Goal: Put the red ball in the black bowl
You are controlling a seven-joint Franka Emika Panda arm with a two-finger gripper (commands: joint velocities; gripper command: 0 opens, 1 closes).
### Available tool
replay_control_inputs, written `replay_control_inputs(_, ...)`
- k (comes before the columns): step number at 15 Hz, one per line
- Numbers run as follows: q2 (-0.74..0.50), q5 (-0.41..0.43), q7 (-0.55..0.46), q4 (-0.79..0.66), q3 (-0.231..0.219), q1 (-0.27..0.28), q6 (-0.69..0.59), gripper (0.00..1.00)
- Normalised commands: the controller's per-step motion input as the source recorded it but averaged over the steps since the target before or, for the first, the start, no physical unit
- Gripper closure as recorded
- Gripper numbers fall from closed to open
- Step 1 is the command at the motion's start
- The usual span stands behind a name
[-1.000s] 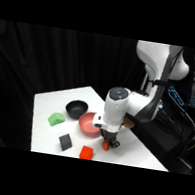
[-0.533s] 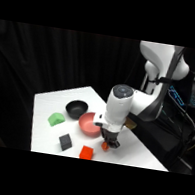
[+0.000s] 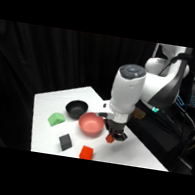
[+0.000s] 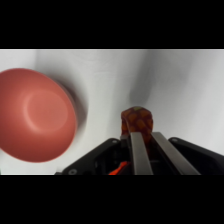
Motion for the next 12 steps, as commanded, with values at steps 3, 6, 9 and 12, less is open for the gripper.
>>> replay_control_inputs(3,-0.28,-0.089,-0.17,0.08,0.133,-0.205,-0.38,0.97)
replay_control_inputs(6,-0.23,-0.035,-0.23,0.04,0.086,-0.250,-0.25,0.97)
replay_control_inputs(9,-0.21,0.012,-0.28,0.00,0.021,-0.273,-0.15,0.98)
replay_control_inputs(12,-0.18,0.062,-0.33,0.00,-0.037,-0.265,-0.10,0.98)
